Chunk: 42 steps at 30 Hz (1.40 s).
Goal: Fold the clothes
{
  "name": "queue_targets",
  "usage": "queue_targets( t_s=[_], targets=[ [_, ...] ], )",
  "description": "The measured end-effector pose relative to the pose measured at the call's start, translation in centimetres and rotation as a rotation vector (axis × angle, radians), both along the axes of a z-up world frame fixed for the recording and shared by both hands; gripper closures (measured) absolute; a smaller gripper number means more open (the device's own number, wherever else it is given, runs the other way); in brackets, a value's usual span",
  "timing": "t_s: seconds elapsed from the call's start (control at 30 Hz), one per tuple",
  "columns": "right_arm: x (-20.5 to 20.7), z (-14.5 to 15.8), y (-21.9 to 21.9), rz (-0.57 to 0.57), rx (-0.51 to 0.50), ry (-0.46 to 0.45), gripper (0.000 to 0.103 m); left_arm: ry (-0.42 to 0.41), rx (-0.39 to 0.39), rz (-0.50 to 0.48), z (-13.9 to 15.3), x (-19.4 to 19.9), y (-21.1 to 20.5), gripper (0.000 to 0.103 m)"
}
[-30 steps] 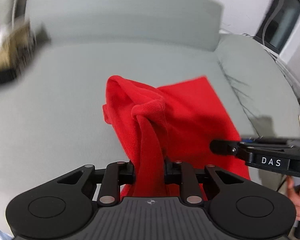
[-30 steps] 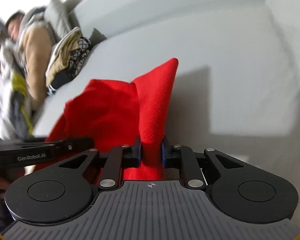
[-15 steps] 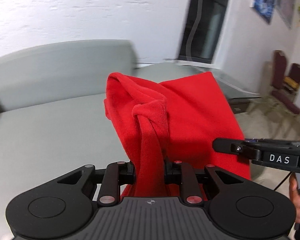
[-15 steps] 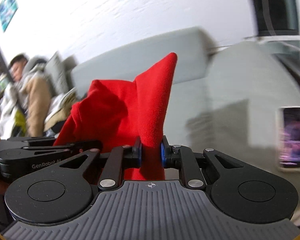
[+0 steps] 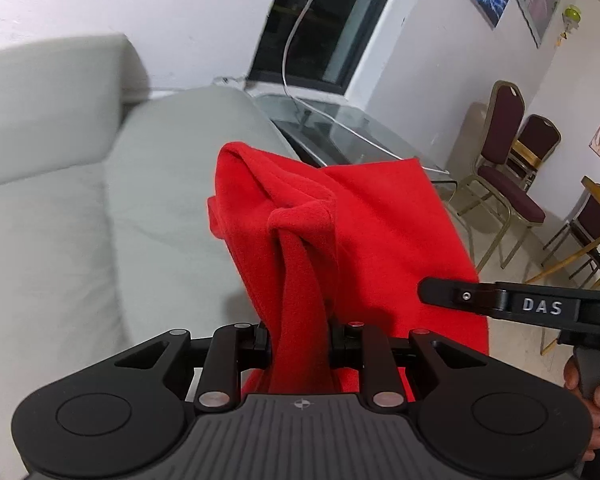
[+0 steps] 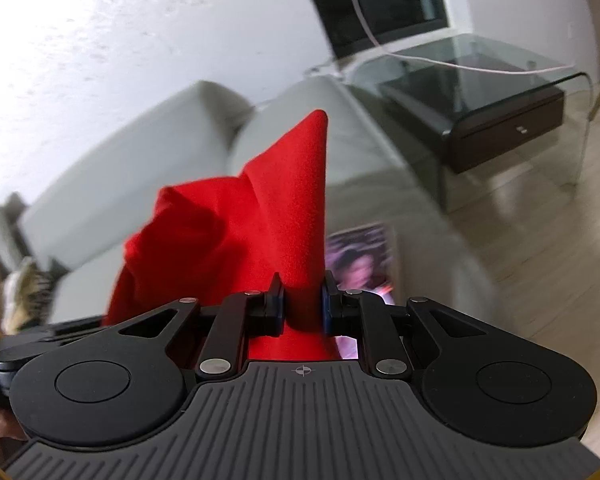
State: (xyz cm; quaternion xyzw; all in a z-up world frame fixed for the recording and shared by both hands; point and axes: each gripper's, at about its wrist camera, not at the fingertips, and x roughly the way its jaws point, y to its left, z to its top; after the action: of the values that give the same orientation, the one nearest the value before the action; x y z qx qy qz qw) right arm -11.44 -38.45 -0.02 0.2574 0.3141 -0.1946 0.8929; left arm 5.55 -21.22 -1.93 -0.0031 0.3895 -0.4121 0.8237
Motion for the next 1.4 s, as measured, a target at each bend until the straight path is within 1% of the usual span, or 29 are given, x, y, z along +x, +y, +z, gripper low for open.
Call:
queue_targets(
  t_s=[0.17,0.23,0.27,0.3,0.33,0.37,0.4,0.43,0.47,0.5,0.53,0.57,0.6,0.63,0.67,0.77,0.83,0.9,0.97,1.0,1.03,1.07,1.13,1.17,1.2,1.23,1.27,1.33,1.4],
  targets=[
    [4.0,-2.2,-5.5,-0.053,0.031,0.082,0.086,0.092,0.008,0.011,-2.2,3.3,-3.0,0.083],
    [5.4,-3.3,-6.9,-0.070,0.044,0.104,0.085,0.118,0.019,0.027,-3.3,4.8,-4.0,0.077],
    [5.9,-3.8,-7.5,-0.061,0.045,0.119,0.082,0.118,0.059,0.047,-3.9,5.4,-4.4,0.069],
    [6.4,-4.4,-8.0,-0.049,0.045,0.136,0.078,0.118,0.108,0.078,-4.1,5.8,-4.3,0.067],
    [6.5,-4.6,-8.2,-0.061,0.030,0.162,0.065,0.119,0.154,0.107,-4.2,6.1,-4.1,0.063],
    [6.4,-4.7,-8.3,-0.083,0.010,0.191,0.061,0.124,0.135,0.117,-3.8,5.8,-2.9,0.060],
    [5.7,-4.4,-8.1,-0.102,-0.013,0.195,0.060,0.128,0.116,0.127,-3.5,5.6,-1.6,0.052],
    [4.9,-3.9,-7.7,-0.103,-0.028,0.175,0.051,0.132,0.096,0.137,-3.2,5.3,-0.3,0.045],
    [3.9,-3.4,-7.1,-0.098,-0.043,0.151,0.043,0.127,0.057,0.146,-2.8,4.6,1.1,0.044],
    [2.8,-3.0,-6.4,-0.092,-0.059,0.127,0.041,0.118,0.028,0.142,-2.6,3.9,1.8,0.048],
    [1.8,-2.5,-5.7,-0.086,-0.075,0.104,0.041,0.111,0.006,0.113,-2.5,3.1,2.4,0.057],
    [0.8,-2.0,-5.1,-0.081,-0.091,0.081,0.044,0.111,-0.004,0.067,-2.6,2.5,2.1,0.065],
    [0.1,-2.0,-4.4,-0.063,-0.095,0.071,0.064,0.111,-0.012,0.022,-2.8,1.9,1.8,0.089],
    [-0.1,-2.5,-3.8,-0.030,-0.079,0.084,0.088,0.107,-0.002,-0.029,-3.1,1.5,1.0,0.097],
    [-0.1,-3.1,-3.2,0.007,-0.058,0.102,0.093,0.092,0.023,-0.059,-3.6,1.0,0.1,0.097],
    [-0.1,-5.2,-1.3,0.075,-0.094,0.165,0.093,0.036,0.113,-0.110,-5.7,0.0,-1.9,0.097],
    [0.4,-6.9,-0.7,0.096,-0.133,0.246,0.093,0.018,0.173,-0.120,-7.2,-0.1,-3.0,0.097],
    [0.2,-8.1,-0.6,0.075,-0.142,0.318,0.093,0.025,0.214,-0.120,-7.0,-0.5,-2.5,0.095],
    [-0.6,-8.2,-0.6,0.053,-0.130,0.355,0.091,0.032,0.256,-0.120,-6.7,-0.9,-2.1,0.089],
    [-1.1,-7.7,-0.7,0.047,-0.111,0.360,0.085,0.037,0.304,-0.121,-6.5,-1.3,-1.9,0.088],
    [-1.6,-7.2,-0.7,0.041,-0.092,0.365,0.082,0.032,0.329,-0.115,-5.8,-1.8,-1.5,0.085],
    [-2.1,-6.8,-0.8,0.034,-0.073,0.370,0.082,0.027,0.353,-0.108,-5.2,-2.3,-1.0,0.081],
    [-3.0,-5.2,-0.5,0.029,-0.036,0.355,0.079,0.017,0.362,-0.079,-3.5,-3.0,-0.2,0.056],
    [-3.3,-3.9,-0.1,0.033,-0.020,0.324,0.065,0.013,0.355,-0.056,-2.3,-3.5,0.1,0.053],
    [-3.7,-2.5,0.4,0.037,-0.004,0.293,0.056,0.010,0.345,-0.034,-1.1,-3.8,0.5,0.042],
    [-3.8,-1.1,0.9,0.039,0.001,0.262,0.040,0.003,0.332,-0.011,0.3,-4.3,0.9,0.034],
    [-3.9,0.3,1.5,0.040,-0.008,0.245,0.034,-0.011,0.320,0.005,1.5,-4.9,1.3,0.031],
    [-4.1,2.8,2.8,0.047,-0.036,0.232,0.034,-0.039,0.297,0.035,4.0,-6.1,2.0,0.023],
    [-4.4,5.1,4.2,0.064,-0.070,0.239,0.031,-0.053,0.269,0.046,6.1,-7.1,2.7,0.019]
  ],
)
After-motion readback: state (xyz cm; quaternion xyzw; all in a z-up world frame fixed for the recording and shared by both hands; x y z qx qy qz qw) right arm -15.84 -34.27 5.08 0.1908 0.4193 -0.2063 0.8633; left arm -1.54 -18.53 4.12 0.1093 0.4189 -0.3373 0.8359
